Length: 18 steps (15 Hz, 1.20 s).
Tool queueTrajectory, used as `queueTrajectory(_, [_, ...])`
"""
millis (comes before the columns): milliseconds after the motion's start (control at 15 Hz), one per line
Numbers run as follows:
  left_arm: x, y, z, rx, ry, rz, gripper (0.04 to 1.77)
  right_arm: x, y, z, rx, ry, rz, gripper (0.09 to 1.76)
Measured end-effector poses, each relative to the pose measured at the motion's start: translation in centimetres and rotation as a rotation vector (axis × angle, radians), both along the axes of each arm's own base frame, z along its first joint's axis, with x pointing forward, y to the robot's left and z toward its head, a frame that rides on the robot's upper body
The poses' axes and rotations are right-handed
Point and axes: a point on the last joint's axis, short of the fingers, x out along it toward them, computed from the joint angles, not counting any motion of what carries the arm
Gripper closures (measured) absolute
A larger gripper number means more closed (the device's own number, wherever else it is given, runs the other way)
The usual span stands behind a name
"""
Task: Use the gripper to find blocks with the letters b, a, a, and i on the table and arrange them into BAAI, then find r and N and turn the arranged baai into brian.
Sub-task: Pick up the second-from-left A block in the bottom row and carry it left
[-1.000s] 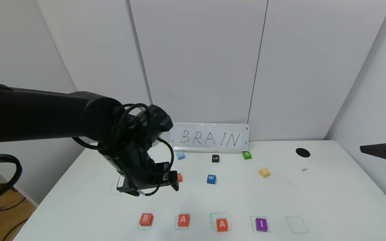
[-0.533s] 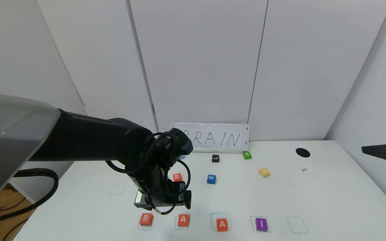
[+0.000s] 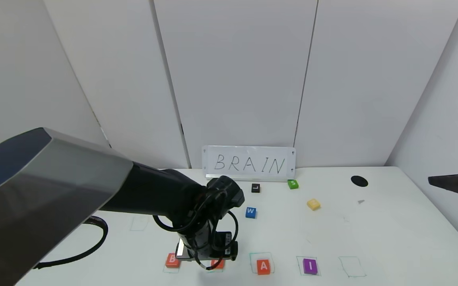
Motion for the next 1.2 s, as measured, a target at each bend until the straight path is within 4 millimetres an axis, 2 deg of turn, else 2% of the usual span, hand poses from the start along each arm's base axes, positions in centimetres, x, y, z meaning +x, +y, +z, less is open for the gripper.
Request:
queueTrajectory(533, [0.6, -0.4, -3.0, 0.033, -0.019, 0.005, 0.09, -0.1, 0.1, -0.1, -0.002, 0.001, 0.008, 0.14])
queueTrajectory(1133, [0.6, -0.5, -3.7, 0.030, -0.001, 0.002, 0.09, -0.2, 0.2, -0.1, -0.002, -0.004, 0.014, 0.14])
queueTrajectory(1200, [0.7, -0.6, -3.9, 0.024, -0.009, 0.002, 0.26, -0.2, 0.2, -0.1, -0.002, -0.004, 0.014, 0.14])
